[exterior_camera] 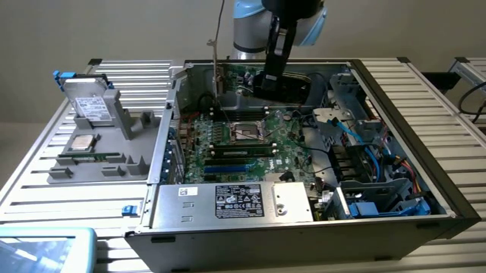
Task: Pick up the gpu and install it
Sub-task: 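Insert the gpu into the slot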
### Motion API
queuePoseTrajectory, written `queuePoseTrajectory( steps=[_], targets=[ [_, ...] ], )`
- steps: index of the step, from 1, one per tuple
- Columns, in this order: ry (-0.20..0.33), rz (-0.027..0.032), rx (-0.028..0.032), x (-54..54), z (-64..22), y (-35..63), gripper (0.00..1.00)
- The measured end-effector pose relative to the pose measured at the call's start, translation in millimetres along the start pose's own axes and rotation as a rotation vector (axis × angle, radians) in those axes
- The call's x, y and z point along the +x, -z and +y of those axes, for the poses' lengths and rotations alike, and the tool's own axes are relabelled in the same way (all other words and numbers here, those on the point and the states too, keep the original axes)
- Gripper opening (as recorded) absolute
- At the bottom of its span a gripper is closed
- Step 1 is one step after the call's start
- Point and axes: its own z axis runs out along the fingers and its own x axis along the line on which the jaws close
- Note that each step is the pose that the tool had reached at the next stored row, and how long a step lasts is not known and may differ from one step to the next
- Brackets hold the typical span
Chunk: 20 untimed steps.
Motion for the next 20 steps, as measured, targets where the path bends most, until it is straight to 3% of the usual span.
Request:
queuePoseTrajectory(
  steps=[5, 7, 9, 11, 12, 15, 17, 20],
  targets=[
    [0.090, 0.0100, -0.0012, 0.0, -0.2, -1.5, 0.28],
    [0.119, 0.0189, -0.0004, -0.1, -0.3, -1.8, 0.28],
    [0.138, 0.0376, 0.0024, 0.0, -0.2, -1.8, 0.28],
    [0.150, 0.0652, 0.0072, -0.3, 0.0, -1.9, 0.28],
    [0.150, 0.0701, 0.0080, -0.5, 0.0, -1.9, 0.28],
    [0.150, 0.0702, 0.0081, -0.5, 0.0, -1.9, 0.28],
    [0.150, 0.0694, 0.0111, 0.3, 4.4, -3.5, 0.28],
    [0.158, 0.0672, 0.0106, 2.1, 10.3, -7.1, 0.28]
  ],
)
